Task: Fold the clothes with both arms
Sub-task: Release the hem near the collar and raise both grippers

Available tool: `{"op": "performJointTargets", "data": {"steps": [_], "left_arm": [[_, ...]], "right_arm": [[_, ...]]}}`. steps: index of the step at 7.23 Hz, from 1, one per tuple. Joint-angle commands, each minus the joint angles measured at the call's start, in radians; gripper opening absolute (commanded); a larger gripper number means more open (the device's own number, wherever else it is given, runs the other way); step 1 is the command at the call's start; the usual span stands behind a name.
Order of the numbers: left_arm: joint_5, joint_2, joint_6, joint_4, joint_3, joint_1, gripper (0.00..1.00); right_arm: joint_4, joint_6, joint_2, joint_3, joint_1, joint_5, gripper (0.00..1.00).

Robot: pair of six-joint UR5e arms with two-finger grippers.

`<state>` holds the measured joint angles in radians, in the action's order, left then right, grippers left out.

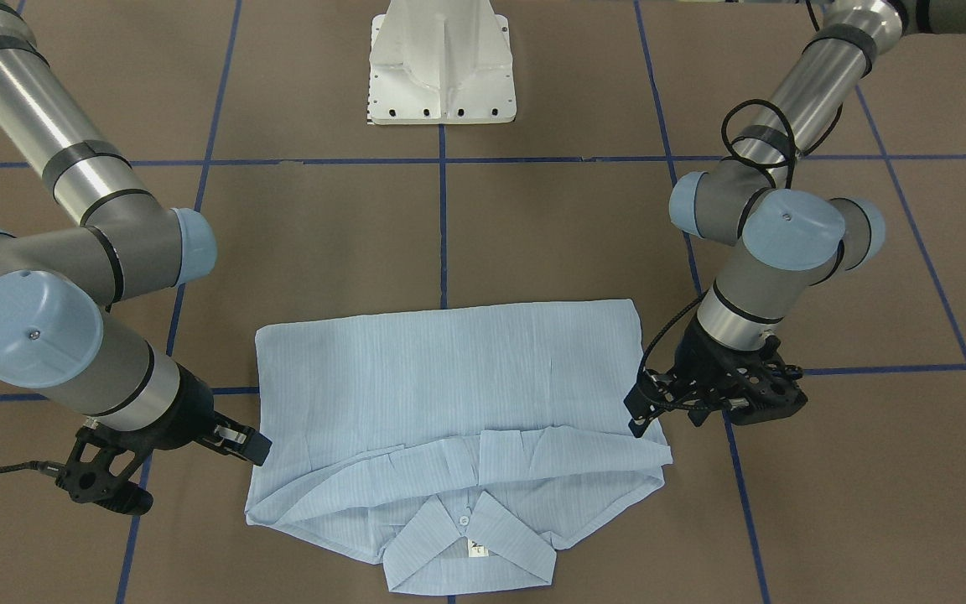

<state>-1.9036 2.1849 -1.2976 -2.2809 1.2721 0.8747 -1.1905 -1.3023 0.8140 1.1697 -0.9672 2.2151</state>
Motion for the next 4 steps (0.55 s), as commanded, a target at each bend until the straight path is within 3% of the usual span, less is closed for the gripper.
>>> {"op": "performJointTargets", "data": {"steps": [1,4], "left_arm": [[-0.003,-0.007,-0.002,0.011,0.036,0.003,1.0],[-0.002,-0.014,-0.003,0.011,0.052,0.003,1.0]], "right_arm": [[0.055,-0.009,0.033,0.022,0.033,0.001,1.0],[0.097,-0.017,0.227,0.241,0.103,0.005,1.0]]}}
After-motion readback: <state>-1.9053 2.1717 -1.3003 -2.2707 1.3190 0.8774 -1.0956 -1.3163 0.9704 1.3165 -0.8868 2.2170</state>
